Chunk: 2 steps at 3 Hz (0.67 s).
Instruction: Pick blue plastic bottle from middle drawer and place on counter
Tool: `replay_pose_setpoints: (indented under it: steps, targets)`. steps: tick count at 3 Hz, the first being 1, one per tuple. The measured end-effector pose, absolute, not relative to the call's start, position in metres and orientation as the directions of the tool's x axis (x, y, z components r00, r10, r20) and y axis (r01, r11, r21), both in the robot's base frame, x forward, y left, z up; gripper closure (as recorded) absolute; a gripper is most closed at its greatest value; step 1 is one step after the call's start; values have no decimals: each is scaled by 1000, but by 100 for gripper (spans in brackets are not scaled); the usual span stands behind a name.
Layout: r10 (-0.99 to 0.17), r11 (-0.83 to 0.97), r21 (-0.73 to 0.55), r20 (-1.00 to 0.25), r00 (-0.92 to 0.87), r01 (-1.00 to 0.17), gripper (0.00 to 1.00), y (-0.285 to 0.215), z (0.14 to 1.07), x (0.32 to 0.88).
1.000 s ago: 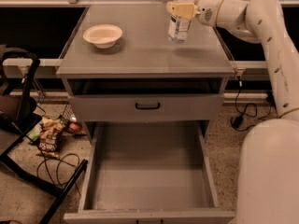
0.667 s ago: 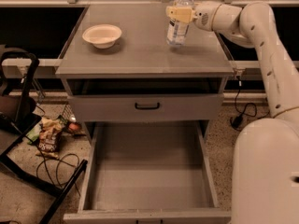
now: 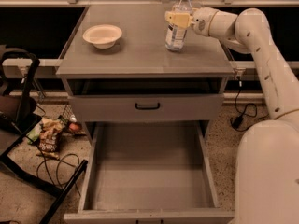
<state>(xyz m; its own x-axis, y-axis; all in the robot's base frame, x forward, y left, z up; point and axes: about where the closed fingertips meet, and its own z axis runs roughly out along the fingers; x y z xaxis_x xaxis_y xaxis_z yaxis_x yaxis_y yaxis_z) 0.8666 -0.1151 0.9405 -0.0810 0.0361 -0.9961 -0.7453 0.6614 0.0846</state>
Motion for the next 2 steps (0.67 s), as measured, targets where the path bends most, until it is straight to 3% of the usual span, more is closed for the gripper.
replay_pose_setpoints:
  steps: [2]
  targets:
    - [36,661,85,-996,-81,-745,51,-115,941,867]
